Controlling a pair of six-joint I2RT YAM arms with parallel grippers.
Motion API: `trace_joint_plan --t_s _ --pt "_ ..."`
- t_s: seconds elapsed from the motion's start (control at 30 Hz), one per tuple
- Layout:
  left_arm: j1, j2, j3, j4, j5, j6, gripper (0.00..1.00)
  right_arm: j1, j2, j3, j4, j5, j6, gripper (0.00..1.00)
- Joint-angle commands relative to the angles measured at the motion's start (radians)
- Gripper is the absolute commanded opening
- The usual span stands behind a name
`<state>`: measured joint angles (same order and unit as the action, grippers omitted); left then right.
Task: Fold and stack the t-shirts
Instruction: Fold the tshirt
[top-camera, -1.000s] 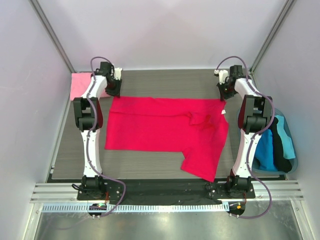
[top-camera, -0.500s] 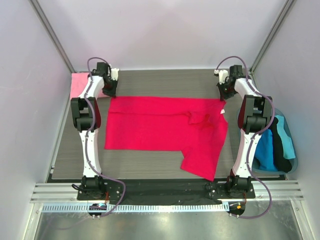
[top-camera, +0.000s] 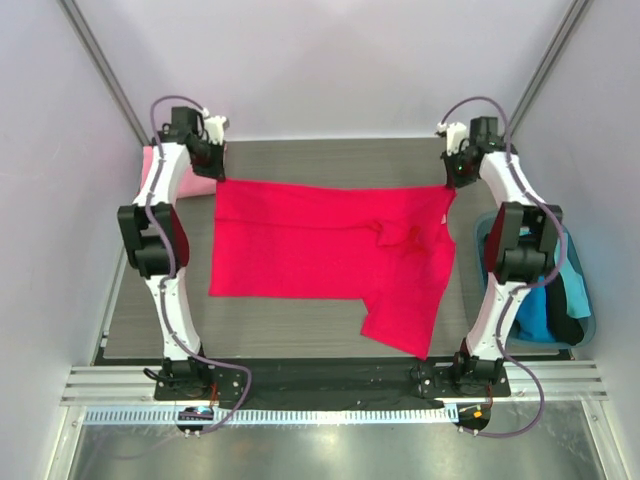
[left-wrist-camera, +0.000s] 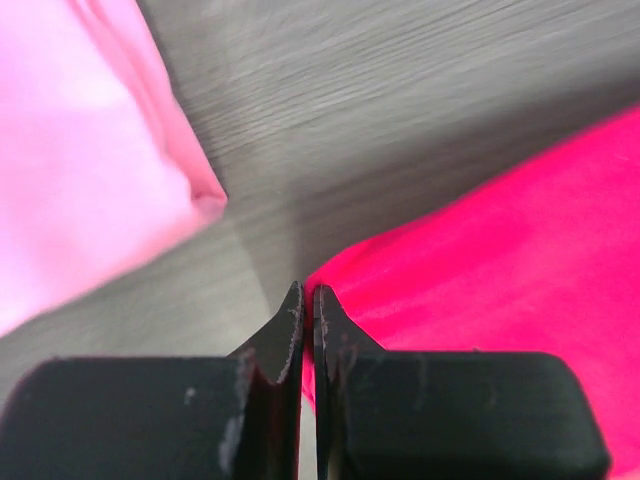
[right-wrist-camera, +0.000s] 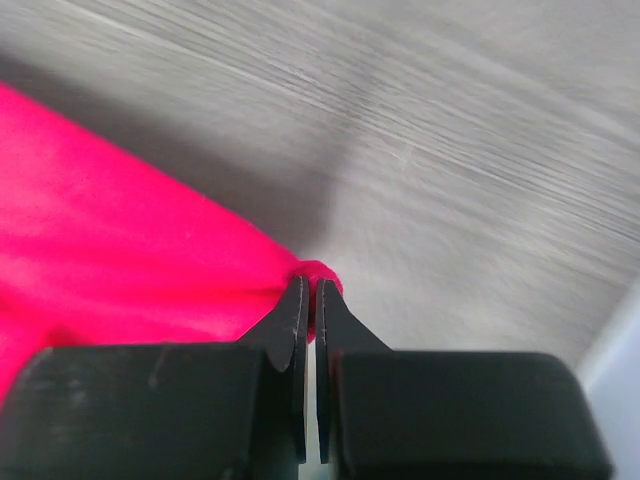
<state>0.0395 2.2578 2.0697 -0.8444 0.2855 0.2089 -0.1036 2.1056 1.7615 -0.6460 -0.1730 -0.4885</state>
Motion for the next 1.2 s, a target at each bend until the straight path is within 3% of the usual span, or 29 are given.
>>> trace_joint_plan --t_s 0.0,0.27,0.57,0.7,0.87,1.0,1.17 --pt "0.013 -0.286 -0.029 -0.004 0.099 -0.009 0.0 -0.001 -0.278 -0.023 0.022 -0.013 0.008 0.01" --pt "0.013 -0.668 -0.288 -0.008 0.142 -0.016 0.0 -0.001 -0.689 -0.243 0.02 -0.025 -0.036 0.01" --pt "0.022 -1.053 -0.405 -0.09 0.104 0.04 0.0 -0.001 -1.197 -0.386 -0.044 -0.029 -0.058 0.01" --pt "0.023 -1.228 -0.416 -0.133 0.087 0.05 0.0 -0.001 -1.343 -0.298 -0.165 -0.04 -0.074 0.01" --pt "0.025 -1.356 -0.324 -0.217 0.084 0.053 0.0 -0.001 -1.434 -0.097 -0.321 -0.082 -0.05 0.01" --pt "0.022 -1.419 -0.203 -0.274 0.064 0.052 0.0 -0.001 -1.426 0.149 -0.42 -0.1 0.005 0.01" --pt "0.023 -1.454 -0.131 -0.32 0.024 0.055 0.0 -0.002 -1.385 0.314 -0.484 -0.092 0.016 0.01"
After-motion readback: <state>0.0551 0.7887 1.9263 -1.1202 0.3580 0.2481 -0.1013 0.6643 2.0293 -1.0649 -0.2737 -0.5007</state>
